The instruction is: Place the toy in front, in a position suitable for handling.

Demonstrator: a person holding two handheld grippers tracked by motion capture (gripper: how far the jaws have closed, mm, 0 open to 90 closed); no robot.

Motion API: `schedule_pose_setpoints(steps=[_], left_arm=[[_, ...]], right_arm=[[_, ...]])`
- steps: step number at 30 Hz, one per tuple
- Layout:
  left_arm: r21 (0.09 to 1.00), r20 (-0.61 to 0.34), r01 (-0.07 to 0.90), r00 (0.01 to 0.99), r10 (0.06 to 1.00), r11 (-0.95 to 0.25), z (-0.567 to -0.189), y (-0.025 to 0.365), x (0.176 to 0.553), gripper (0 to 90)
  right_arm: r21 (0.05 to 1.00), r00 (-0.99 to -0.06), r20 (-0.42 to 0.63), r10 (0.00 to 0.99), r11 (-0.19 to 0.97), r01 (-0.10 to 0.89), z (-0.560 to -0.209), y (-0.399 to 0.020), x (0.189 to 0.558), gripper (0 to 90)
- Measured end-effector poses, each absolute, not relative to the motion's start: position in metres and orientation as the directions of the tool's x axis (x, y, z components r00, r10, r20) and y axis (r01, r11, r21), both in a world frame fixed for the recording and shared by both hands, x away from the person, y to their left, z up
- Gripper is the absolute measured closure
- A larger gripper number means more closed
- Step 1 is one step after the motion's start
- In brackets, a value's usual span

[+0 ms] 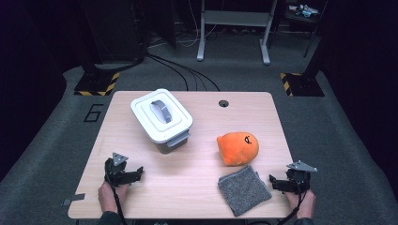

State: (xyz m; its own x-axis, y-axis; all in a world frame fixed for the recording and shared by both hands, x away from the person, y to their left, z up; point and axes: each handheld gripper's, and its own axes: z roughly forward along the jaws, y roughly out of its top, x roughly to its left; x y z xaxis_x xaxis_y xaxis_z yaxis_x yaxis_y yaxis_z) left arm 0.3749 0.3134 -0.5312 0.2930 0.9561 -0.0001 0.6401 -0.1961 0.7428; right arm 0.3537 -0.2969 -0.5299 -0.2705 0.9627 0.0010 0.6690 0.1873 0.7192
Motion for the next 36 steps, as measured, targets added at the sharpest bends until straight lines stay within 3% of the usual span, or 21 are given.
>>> schedule_pose_setpoints(steps=[16, 36], left_arm=[[0.742, -0.003, 0.638, 0.31, 0.951, -0.205, -0.531, 0.315, 0.386, 10.7], [0.747, -0.001, 0.635, 0.298, 0.955, -0.197, -0.532, 0.315, 0.387, 10.8]], right_arm=[[0.703, -0.294, 0.034, 0.955, 0.186, 0.687, -0.522, -0.297, 0.358, 0.0], [0.73, -0.399, 0.002, 0.917, 0.272, 0.627, -0.456, -0.254, 0.37, 0.0]])
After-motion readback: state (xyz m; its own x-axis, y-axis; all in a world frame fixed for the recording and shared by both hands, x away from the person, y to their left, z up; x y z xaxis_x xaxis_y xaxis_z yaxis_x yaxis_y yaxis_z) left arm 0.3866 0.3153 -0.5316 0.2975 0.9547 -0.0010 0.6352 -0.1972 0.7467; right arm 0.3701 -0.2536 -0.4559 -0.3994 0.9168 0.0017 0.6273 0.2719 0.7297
